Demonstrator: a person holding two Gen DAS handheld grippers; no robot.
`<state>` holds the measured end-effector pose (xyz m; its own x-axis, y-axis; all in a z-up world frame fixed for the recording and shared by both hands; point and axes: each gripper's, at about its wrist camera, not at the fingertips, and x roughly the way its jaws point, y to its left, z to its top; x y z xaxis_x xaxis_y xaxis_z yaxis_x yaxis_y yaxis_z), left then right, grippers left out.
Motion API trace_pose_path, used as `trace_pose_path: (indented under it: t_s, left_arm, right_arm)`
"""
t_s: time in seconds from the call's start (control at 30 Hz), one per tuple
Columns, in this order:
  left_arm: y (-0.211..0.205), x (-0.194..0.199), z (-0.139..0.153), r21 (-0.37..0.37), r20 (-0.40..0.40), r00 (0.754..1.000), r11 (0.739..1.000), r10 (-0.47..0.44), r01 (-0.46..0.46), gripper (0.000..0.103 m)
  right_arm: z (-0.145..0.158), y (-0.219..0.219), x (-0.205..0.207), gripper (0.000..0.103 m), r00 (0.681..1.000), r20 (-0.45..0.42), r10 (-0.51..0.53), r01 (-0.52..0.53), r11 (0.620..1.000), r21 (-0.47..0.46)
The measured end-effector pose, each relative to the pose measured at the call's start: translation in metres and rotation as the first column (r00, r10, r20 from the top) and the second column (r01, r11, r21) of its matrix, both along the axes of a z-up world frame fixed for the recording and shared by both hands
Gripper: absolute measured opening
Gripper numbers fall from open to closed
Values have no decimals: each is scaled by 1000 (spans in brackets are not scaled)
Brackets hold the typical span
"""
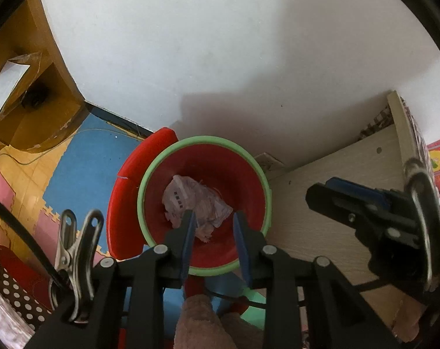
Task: Collect trash
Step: 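Open both grippers above the red bucket to drop the bag, then move both grippers back from the bucket toward the bed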
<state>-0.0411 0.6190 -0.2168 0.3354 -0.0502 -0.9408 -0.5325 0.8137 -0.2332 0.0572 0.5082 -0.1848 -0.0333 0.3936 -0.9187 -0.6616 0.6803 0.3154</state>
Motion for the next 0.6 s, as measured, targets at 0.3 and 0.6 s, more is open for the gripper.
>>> trace_pose_path:
  t_s: [0.3,0.6]
  left_arm:
    - [6,-6,6,-7,2,1000,1000,-7,7,28]
    - [-1,-12,22,16,18,1000,1000,-22,22,28]
  right_arm:
    - [15,-10,-15,29,1000,16,-9,9,1000,26]
    - [32,-20,-29,29,999,35,-23,21,998,53]
